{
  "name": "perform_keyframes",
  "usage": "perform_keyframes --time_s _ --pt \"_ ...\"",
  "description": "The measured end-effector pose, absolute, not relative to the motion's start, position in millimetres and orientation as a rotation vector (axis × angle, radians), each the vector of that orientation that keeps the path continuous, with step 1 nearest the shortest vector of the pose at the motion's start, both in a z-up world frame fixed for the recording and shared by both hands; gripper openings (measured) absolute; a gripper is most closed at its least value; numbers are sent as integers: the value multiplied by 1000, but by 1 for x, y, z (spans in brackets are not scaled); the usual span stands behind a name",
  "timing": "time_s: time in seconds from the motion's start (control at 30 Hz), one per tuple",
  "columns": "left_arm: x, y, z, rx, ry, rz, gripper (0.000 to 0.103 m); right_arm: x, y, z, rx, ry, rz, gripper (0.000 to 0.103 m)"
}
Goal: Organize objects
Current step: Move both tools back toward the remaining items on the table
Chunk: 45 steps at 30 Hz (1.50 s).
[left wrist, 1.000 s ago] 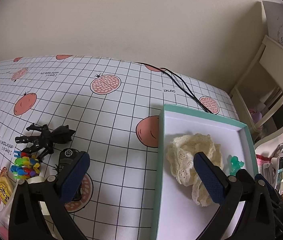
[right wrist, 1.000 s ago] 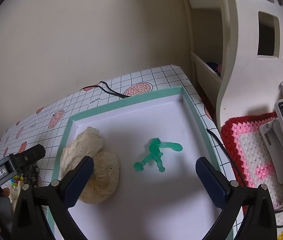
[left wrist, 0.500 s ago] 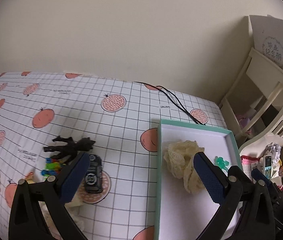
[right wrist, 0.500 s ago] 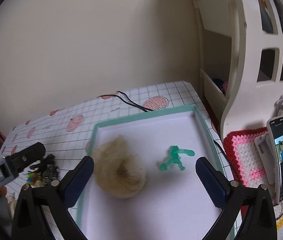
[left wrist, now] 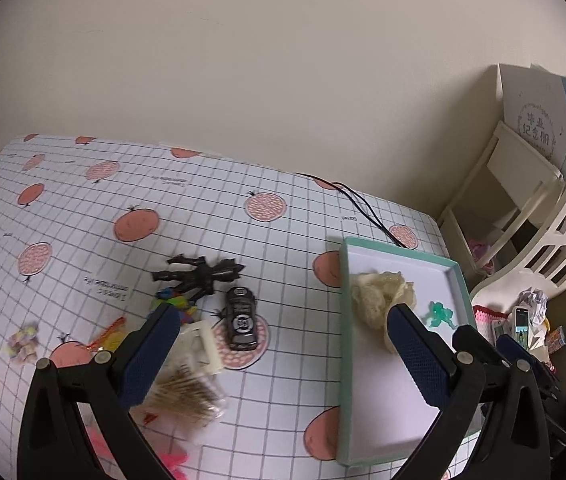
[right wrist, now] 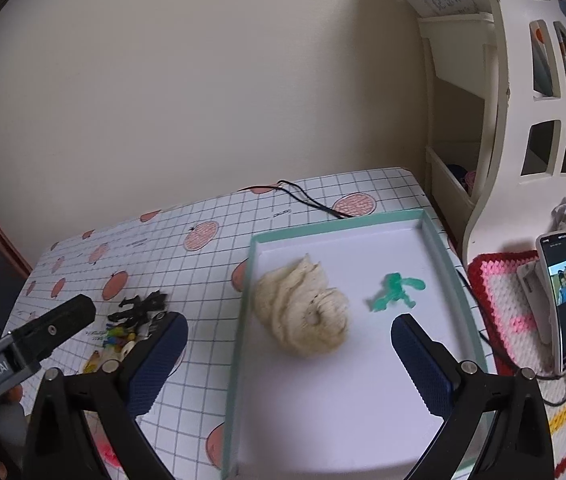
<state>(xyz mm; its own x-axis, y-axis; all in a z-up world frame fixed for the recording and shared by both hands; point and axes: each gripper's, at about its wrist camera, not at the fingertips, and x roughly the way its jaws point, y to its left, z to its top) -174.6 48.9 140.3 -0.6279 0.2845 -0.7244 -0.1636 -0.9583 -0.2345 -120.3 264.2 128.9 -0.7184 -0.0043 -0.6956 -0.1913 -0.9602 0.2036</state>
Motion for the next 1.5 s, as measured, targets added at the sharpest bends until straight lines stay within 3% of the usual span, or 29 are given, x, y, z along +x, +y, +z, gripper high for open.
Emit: perform_keyframes --time_s 0.53,1.0,1.5 --pt "-146 -6 146 -1234 -193 2629 103 -100 210 134 -1183 352 2862 103" --pt "-154 -98 139 -1309 -420 2719 103 -112 150 123 -1273 375 2911 103" --pt "-166 -182 83 -1523 -600 2717 103 -127 86 99 -1413 295 2947 103"
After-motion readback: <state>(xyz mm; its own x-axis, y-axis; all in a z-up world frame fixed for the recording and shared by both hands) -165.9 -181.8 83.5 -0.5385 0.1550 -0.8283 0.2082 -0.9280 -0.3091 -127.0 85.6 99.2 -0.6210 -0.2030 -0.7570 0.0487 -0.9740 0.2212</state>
